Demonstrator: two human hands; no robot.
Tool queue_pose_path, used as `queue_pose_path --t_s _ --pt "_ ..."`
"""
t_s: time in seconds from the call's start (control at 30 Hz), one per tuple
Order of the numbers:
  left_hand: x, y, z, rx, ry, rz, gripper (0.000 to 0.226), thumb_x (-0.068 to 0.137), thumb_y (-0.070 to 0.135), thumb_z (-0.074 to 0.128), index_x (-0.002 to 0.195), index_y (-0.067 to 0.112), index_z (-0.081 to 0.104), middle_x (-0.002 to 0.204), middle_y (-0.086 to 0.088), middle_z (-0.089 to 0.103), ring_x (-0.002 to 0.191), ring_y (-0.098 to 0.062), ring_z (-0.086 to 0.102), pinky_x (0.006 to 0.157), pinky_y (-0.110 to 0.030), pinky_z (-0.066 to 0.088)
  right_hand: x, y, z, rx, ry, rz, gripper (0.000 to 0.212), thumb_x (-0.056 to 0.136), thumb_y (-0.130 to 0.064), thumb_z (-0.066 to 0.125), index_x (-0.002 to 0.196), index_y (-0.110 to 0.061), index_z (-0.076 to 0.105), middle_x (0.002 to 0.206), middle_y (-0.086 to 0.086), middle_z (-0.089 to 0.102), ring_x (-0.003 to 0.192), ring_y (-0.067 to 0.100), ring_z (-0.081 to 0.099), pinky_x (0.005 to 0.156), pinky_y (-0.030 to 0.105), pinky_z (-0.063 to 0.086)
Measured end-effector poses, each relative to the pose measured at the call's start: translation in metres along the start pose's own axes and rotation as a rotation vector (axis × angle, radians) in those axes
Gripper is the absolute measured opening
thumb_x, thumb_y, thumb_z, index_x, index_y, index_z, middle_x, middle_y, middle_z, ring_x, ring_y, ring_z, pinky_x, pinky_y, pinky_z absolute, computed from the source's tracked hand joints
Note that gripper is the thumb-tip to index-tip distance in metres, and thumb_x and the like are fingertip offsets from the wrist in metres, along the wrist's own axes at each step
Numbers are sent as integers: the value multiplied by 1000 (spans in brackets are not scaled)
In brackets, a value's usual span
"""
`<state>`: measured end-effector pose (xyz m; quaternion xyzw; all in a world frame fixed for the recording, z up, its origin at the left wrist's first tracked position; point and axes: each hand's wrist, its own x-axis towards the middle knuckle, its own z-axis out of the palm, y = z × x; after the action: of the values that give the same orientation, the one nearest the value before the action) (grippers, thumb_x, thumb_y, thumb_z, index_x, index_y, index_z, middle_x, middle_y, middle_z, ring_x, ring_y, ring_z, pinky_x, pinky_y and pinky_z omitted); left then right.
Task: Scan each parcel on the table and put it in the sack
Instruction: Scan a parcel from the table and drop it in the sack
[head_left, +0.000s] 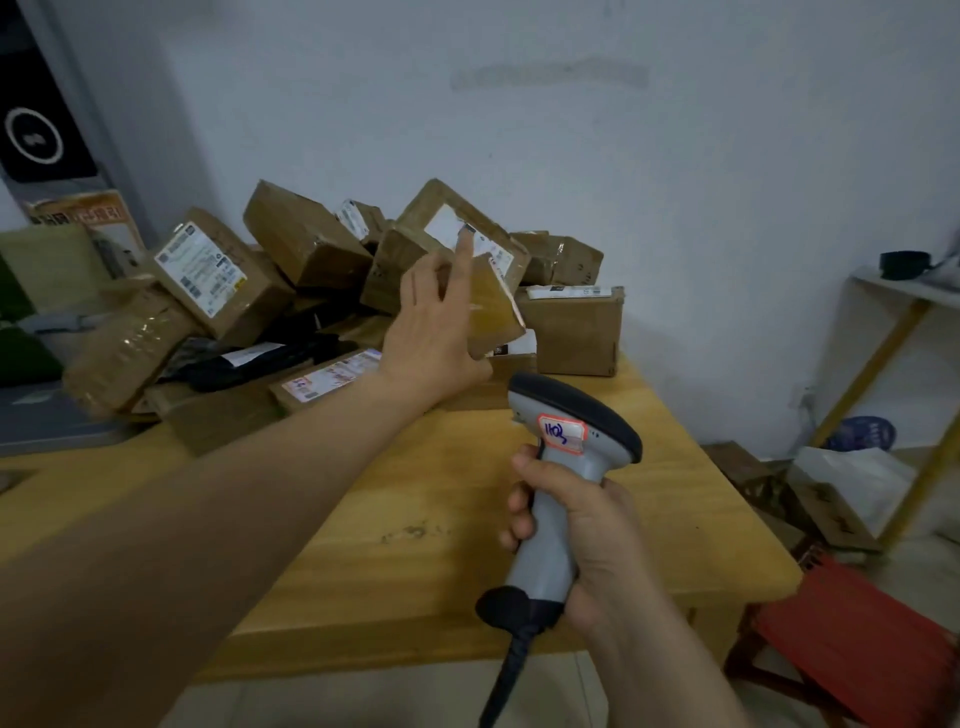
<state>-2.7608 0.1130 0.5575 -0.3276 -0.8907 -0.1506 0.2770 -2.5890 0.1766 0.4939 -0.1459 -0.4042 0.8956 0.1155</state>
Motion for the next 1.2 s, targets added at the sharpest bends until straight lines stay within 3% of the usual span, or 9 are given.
queue_pose_path --t_s 0.1,0.23,0.4,0.53,0.6,0.7,0.83,0.97,1.2 --pt "-57 1 -11 -248 27 -128 131 66 30 86 153 23 -12 146 -10 12 138 -26 15 111 -38 27 -19 9 -2 -22 32 16 7 78 -2 69 82 -5 63 51 9 53 37 15 45 39 25 45" --pt "-136 -6 -18 -522 40 -311 116 62 24 88 150 26 12 142 -6 18 129 -13 22 107 -25 25 -47 20 -8 -39 71 16 8 79 -2 68 82 -4 62 50 9 53 36 15 45 39 24 44" --pt "-215 -28 -15 -621 14 -422 111 57 23 92 143 22 21 134 4 25 131 -16 32 111 -42 37 -78 37 -12 -81 87 44 9 79 -1 68 82 -5 61 51 9 53 37 15 47 40 24 44" --pt "-254 -38 -11 -614 -22 -467 122 48 38 91 142 14 18 138 0 29 132 -21 37 106 -31 39 -94 53 -7 -155 56 119 10 79 -1 68 81 -6 60 52 9 53 38 16 47 40 25 45" --pt "-265 -38 -11 -638 -12 -527 127 40 56 79 143 16 17 141 -3 33 132 -22 38 107 -38 41 -99 59 -2 -173 42 147 10 80 -1 67 81 -7 60 52 9 53 38 15 47 40 24 44" --pt "-271 -38 -13 -729 6 -591 128 41 52 81 145 19 14 144 -2 36 133 -18 39 109 -39 40 -104 64 3 -206 38 153 9 80 -1 68 82 -7 60 53 9 54 39 15 47 41 23 45" --pt "-268 -51 -20 -708 55 -556 116 55 15 91 145 17 17 143 -2 37 131 -15 40 107 -33 40 -108 67 6 -241 18 142 10 79 -2 68 83 -7 60 53 9 54 39 16 47 42 25 45" --pt "-263 -63 -35 -524 184 -428 110 54 15 93 140 16 25 134 3 31 125 -12 39 101 -30 43 -114 69 13 -245 -31 135 10 77 -2 69 82 -6 62 53 10 54 39 16 46 41 26 44" --pt "-258 -78 -56 -332 237 -282 103 54 11 92 138 5 33 135 -13 36 119 -10 39 96 -17 36 -122 65 28 -243 -105 91 9 77 -1 69 79 -5 61 53 12 55 38 17 46 42 25 44"
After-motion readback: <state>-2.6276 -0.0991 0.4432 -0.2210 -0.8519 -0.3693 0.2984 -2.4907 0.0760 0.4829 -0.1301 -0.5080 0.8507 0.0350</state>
